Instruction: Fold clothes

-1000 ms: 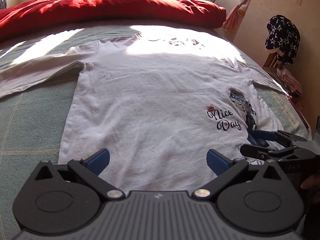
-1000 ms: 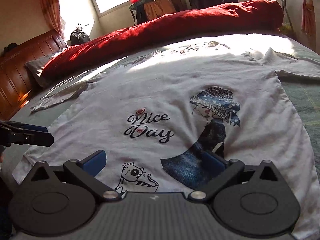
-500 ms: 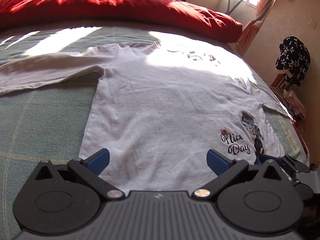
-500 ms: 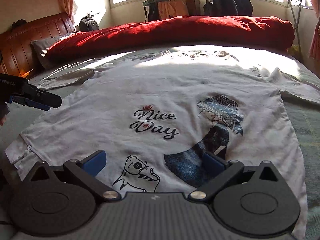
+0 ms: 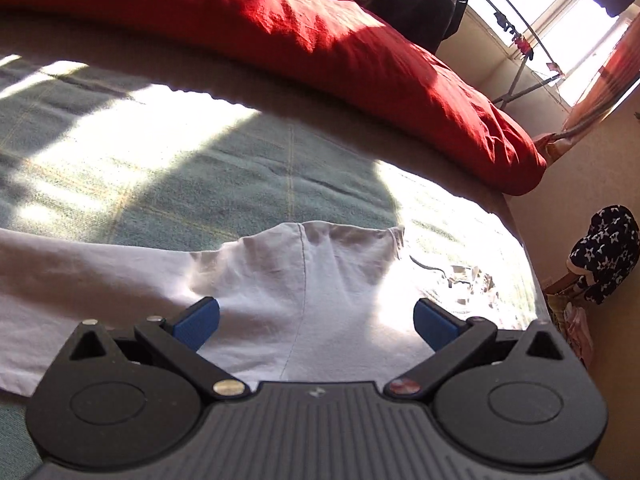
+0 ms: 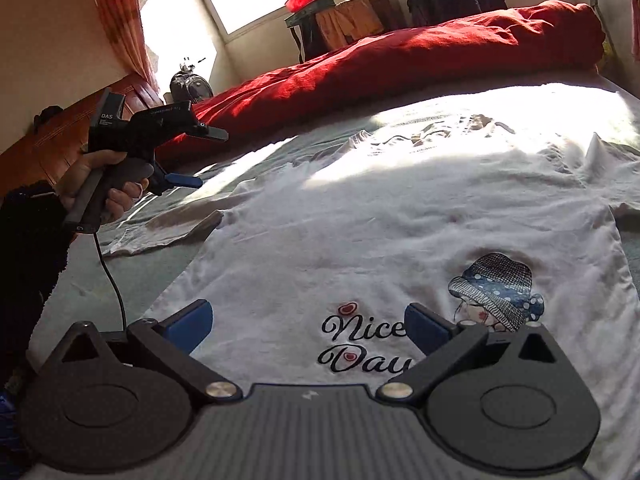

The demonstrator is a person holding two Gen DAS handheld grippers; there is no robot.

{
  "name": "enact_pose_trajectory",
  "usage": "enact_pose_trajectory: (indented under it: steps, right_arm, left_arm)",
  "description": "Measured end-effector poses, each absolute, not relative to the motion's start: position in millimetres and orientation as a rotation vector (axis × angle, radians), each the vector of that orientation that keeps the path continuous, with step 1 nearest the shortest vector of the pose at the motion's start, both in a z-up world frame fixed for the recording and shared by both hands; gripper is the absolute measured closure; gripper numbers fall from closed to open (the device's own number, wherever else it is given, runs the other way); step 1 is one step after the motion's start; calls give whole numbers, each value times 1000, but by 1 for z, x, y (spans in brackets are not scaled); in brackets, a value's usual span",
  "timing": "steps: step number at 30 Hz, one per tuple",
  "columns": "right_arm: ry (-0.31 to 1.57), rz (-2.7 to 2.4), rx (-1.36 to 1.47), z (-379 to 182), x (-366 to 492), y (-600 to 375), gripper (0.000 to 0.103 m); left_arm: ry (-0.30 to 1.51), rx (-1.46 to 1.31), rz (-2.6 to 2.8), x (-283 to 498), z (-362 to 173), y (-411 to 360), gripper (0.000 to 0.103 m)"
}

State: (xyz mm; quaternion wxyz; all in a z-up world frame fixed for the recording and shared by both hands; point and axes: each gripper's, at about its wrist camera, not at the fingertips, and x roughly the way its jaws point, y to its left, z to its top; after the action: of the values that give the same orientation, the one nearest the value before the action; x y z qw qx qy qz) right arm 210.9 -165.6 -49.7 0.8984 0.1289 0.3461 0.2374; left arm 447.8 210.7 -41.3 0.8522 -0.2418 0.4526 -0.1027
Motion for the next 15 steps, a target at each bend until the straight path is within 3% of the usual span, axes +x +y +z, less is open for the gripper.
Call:
enact_pose_trajectory:
  steps: [4,15]
  right_arm:
    - [733,483,272,-55,218,-164,0]
    - [773,456,282,-71,232,-164,0]
  left_arm:
    - [1007,-543,-220,473,-73,211,1]
    - [928,-501,-162,503,-88,207,1]
